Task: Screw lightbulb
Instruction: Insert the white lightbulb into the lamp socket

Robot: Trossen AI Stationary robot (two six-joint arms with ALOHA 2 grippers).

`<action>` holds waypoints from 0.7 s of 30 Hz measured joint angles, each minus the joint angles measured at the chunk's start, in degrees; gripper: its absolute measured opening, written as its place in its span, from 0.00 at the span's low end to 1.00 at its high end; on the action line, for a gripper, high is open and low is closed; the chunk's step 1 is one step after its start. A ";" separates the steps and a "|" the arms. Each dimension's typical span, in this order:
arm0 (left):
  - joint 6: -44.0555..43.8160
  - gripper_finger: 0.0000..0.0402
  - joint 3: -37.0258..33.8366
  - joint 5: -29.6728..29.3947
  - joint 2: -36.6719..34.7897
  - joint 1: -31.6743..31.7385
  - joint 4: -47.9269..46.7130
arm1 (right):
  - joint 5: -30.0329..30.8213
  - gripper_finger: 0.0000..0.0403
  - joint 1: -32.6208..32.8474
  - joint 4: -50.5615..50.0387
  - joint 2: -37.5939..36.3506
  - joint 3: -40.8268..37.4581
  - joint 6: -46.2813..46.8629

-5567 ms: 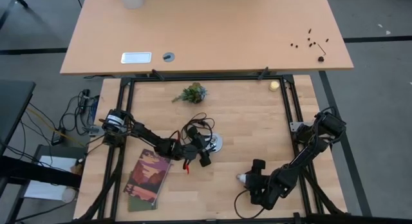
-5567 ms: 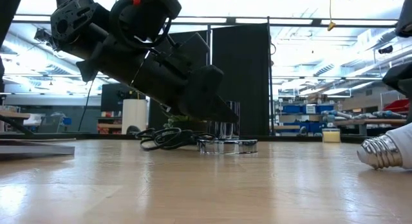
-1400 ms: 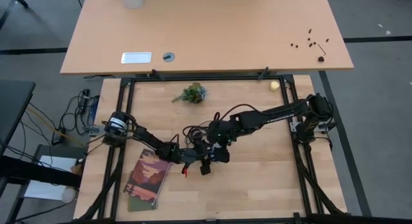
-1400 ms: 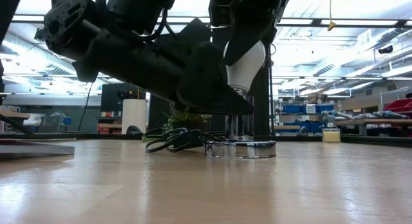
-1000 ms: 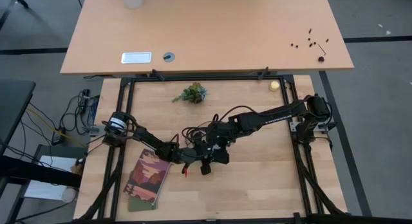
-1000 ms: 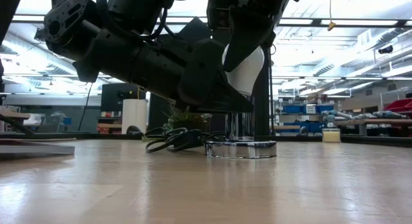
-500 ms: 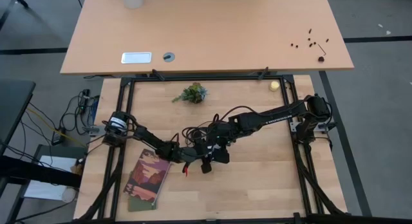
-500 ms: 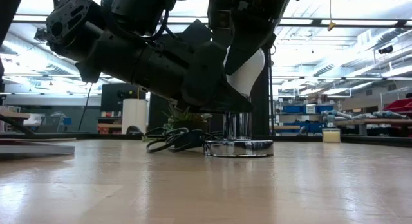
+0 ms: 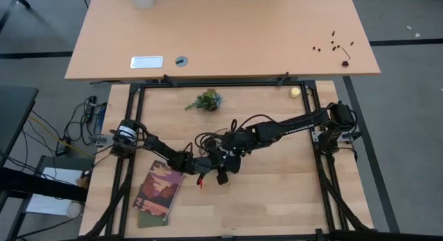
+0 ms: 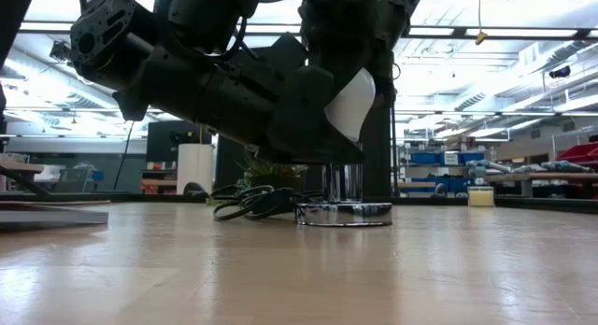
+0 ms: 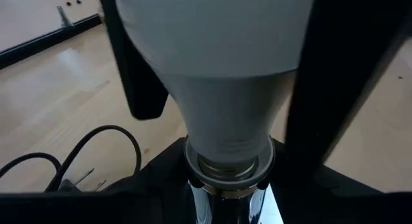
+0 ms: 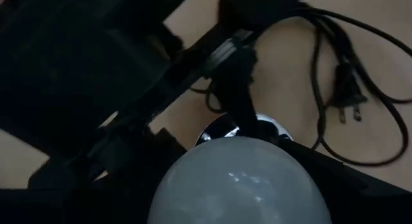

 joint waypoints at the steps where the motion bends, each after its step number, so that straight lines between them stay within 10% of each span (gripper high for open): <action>1: -0.87 0.47 0.00 -0.15 0.00 0.00 -0.01 | 1.03 0.68 0.31 0.02 0.02 0.00 1.31; 12: -5.07 0.47 0.04 -0.43 -0.02 -0.01 0.28 | 9.48 0.68 1.68 0.51 0.08 -0.05 17.59; 21: -4.25 0.47 0.07 0.86 -0.07 -0.24 0.21 | 4.76 0.70 1.52 1.67 0.13 -0.13 8.62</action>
